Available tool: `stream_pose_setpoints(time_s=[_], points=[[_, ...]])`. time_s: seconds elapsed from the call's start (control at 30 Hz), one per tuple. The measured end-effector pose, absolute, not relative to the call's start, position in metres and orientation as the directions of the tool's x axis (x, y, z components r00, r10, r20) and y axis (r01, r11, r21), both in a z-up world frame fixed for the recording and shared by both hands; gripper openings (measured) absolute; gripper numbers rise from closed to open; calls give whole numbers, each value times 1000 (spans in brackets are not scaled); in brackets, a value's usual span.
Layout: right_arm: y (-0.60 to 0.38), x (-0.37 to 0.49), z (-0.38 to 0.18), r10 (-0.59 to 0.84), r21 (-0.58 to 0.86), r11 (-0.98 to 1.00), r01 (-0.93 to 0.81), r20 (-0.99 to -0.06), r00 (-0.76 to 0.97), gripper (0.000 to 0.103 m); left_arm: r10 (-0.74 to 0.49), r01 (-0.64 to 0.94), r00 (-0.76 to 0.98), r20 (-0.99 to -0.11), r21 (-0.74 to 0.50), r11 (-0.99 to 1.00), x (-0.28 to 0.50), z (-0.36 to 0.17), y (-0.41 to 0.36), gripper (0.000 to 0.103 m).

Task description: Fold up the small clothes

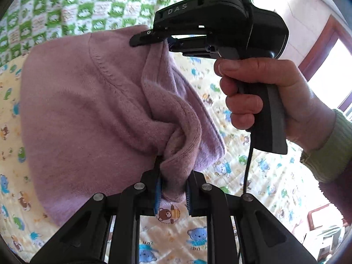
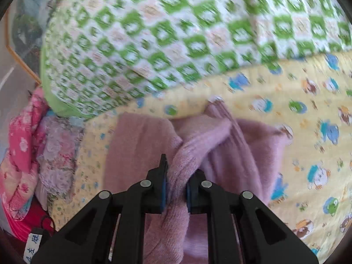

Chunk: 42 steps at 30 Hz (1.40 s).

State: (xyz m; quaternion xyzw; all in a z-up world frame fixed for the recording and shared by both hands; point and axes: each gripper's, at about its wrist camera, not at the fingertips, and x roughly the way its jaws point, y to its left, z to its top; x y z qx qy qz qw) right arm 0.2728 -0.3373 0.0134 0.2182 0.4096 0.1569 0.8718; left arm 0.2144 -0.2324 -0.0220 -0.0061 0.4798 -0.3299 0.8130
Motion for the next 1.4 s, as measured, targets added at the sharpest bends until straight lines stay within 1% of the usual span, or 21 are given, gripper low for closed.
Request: stream_pose_setpoints(time_s=[0.1,0.33,0.4,0.47,0.53,0.57,0.6,0.63,0.67,0.7,0.73,0.77,0.83,0.9,0.93,1.1,1.17,1.23,1.4], points=[[-342,267,5,416,474,877,-81,-663,622,14,-534,541,301,-790,-320,778,214,-32,-243,16],[-348,262,20,380,427,898,-105,-634,674,14,-565,556,287,-774,-345,756,226,-32,-262,16],[-353,265,13,365,421,904,-79,-659,658,14,-572,566,276,-773,-350,746,225,-32,-267,16],[-363,270,-1,325,410,912,-13,-703,633,14,-564,573,262,-783,-344,744,228,-37,-274,17],[-373,269,-10,335,449,893,28,-706,624,15,-552,580,246,-797,-335,742,231,-45,-278,17],[-378,268,-13,339,471,880,53,-703,625,17,-547,582,241,-802,-332,742,232,-48,-279,18],[-384,266,-14,339,491,868,77,-698,631,24,-545,581,238,-804,-331,743,235,-49,-280,20],[-387,263,-12,317,488,867,103,-698,642,31,-547,580,233,-804,-336,742,235,-49,-280,21],[-390,260,-9,284,469,874,126,-704,651,36,-549,579,231,-803,-340,741,236,-49,-279,23],[-392,257,-6,257,452,880,144,-710,656,46,-553,576,226,-802,-347,740,236,-48,-278,25],[-394,254,-2,235,440,884,158,-710,664,47,-557,573,221,-801,-355,739,236,-47,-277,26],[-394,250,3,219,429,889,161,-706,673,47,-560,571,216,-799,-362,737,234,-45,-274,30],[-394,245,13,202,417,895,160,-697,688,47,-566,566,209,-797,-374,735,230,-41,-267,33],[-391,240,24,221,433,892,132,-671,708,47,-571,567,202,-795,-381,731,217,-33,-259,39],[-388,238,29,235,440,891,113,-659,714,47,-574,572,209,-792,-377,728,211,-30,-253,40],[-366,240,43,304,447,894,23,-645,701,47,-522,550,286,-804,-309,776,192,-20,-214,52],[-357,242,40,314,440,898,13,-662,680,47,-468,526,332,-819,-251,813,190,-20,-195,53],[-353,244,33,326,447,894,14,-673,664,47,-418,466,358,-835,-228,855,195,-25,-167,53],[-351,249,12,313,448,892,61,-709,632,47,-433,275,336,-837,-352,895,224,-40,-113,54]])
